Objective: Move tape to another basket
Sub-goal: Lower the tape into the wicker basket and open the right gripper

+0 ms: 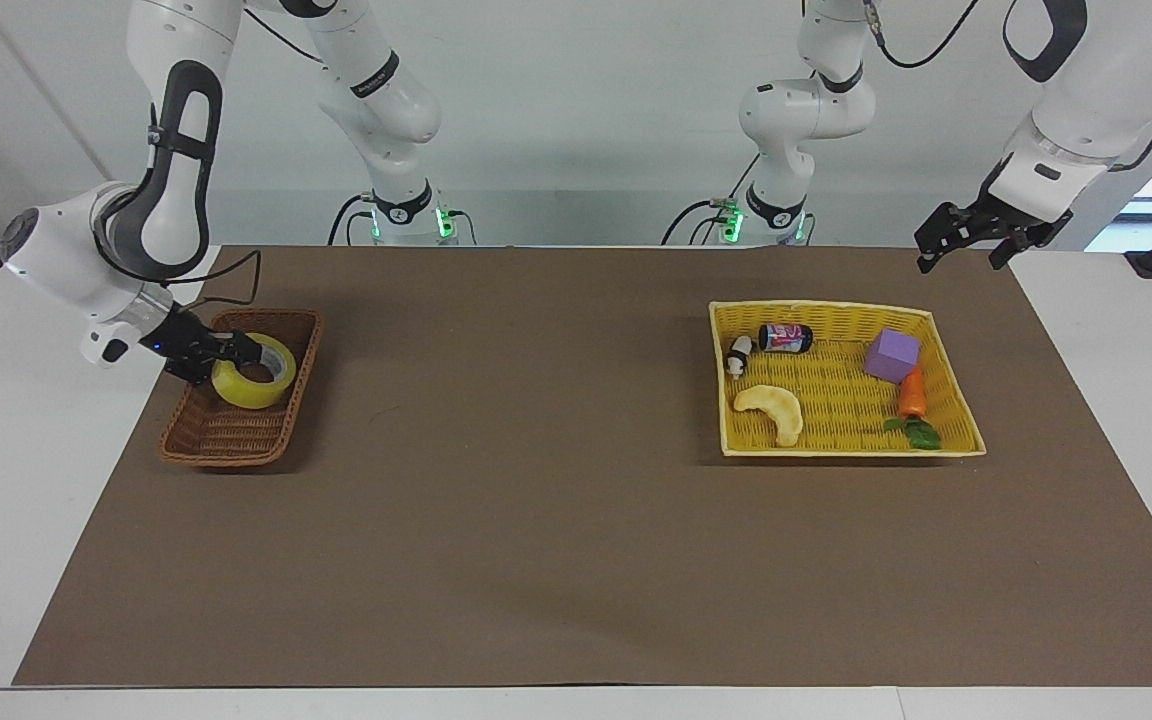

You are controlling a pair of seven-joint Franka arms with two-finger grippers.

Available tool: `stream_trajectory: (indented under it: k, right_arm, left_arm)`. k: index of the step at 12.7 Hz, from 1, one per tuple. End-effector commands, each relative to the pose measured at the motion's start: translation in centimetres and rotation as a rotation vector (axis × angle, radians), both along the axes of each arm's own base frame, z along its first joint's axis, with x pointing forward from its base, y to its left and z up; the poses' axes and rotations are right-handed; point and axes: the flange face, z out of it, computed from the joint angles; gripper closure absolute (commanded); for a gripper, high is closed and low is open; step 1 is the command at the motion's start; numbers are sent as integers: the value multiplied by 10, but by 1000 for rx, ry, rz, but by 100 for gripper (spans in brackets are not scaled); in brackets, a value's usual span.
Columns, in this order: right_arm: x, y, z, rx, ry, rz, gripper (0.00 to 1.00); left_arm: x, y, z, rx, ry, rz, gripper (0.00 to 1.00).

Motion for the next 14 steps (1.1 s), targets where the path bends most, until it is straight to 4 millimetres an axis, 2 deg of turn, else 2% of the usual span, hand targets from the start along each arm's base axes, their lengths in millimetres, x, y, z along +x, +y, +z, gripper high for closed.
stream_trajectory:
  k: [1,5,9,10,13,14]
  right_arm:
    - [16,-8,19,-22,-35,-23,0]
    - [50,16,96,-81,-97,-188,0]
    - [67,13,148,-116,-192,-200,0]
    - [70,21,164,-124,-217,-197,0]
    - [67,77,214,-243,-207,-246,0]
    - [63,104,230,-281,-183,-272,0]
  left_arm:
    - [-3,3,7,4,-1,-4,0]
    - [-3,3,7,4,-1,-3,0]
    - [-3,3,6,4,0,-4,0]
    - [-3,3,7,4,-1,-3,0]
    - [-3,3,6,4,0,-4,0]
    - [-3,3,6,4,0,-3,0]
